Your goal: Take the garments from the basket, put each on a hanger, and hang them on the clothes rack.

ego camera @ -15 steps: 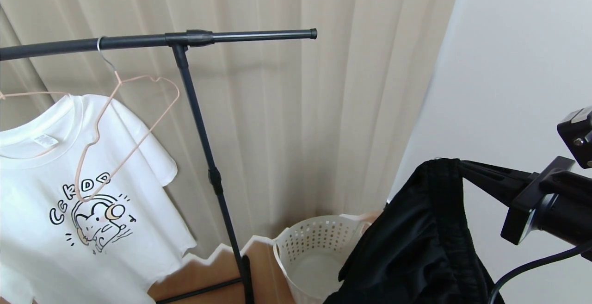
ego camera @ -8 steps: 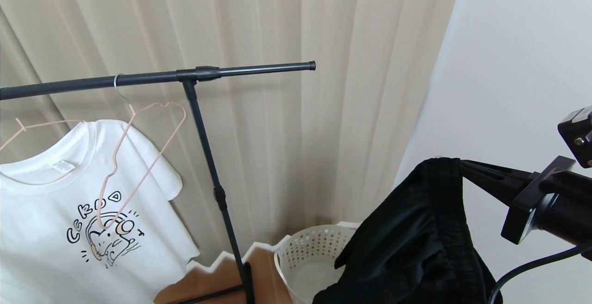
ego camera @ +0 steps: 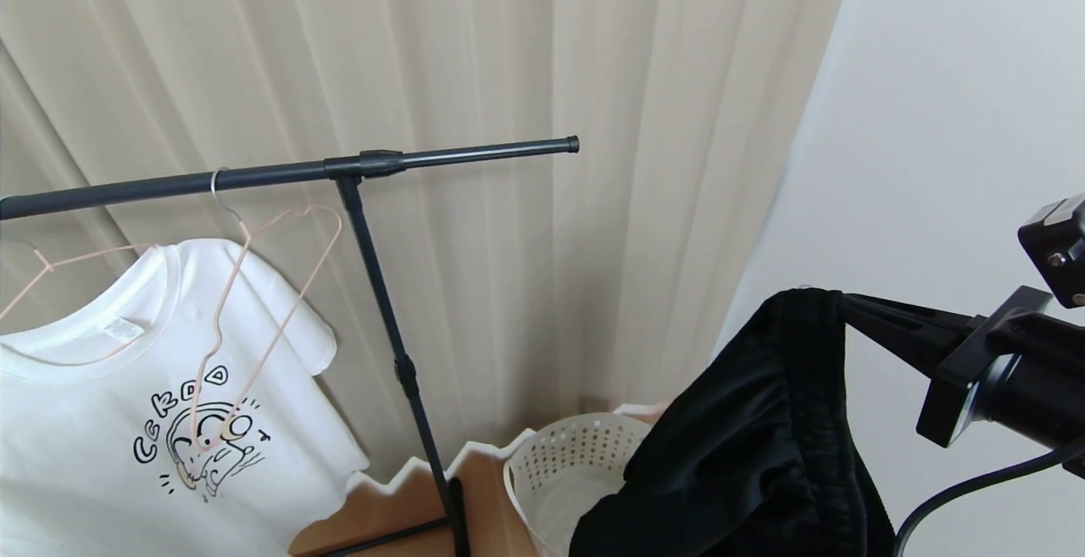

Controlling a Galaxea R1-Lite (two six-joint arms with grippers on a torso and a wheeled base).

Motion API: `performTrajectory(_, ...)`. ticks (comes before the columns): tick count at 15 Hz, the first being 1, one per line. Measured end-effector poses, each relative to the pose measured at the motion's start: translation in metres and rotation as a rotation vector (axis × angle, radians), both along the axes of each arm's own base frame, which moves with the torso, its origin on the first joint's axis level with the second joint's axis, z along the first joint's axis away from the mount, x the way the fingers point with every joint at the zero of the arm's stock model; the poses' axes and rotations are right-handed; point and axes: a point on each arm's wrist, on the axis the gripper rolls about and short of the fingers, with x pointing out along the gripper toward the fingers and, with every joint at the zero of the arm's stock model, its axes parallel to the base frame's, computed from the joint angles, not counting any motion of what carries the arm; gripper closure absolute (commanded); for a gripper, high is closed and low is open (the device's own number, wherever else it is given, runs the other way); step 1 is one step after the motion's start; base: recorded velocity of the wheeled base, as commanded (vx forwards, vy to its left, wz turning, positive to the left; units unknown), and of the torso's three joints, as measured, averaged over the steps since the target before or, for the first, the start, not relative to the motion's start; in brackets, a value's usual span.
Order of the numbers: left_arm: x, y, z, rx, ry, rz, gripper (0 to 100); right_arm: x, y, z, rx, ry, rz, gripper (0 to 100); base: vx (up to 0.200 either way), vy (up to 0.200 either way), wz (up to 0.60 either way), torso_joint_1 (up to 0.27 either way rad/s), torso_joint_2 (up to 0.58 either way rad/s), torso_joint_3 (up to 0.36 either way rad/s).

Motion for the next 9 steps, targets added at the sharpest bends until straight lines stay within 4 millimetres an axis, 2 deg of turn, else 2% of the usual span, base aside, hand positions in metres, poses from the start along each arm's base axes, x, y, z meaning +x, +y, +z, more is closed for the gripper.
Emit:
performTrajectory(6,0.0,0.0,0.0,0.0,0.0,0.0,0,-0.0003,-0.0002,-0.0013,-0.025,-0.008,0.004,100,0.0,0.0,0.0,0.156,-0.36,-0.202)
performTrajectory(9,0.0,0.0,0.0,0.001,0.0,0.0,0,-0.0006,-0.0002,-0.0023,-0.027,-0.004,0.005,100,0.0,0.0,0.0,0.028,-0.07,-0.031)
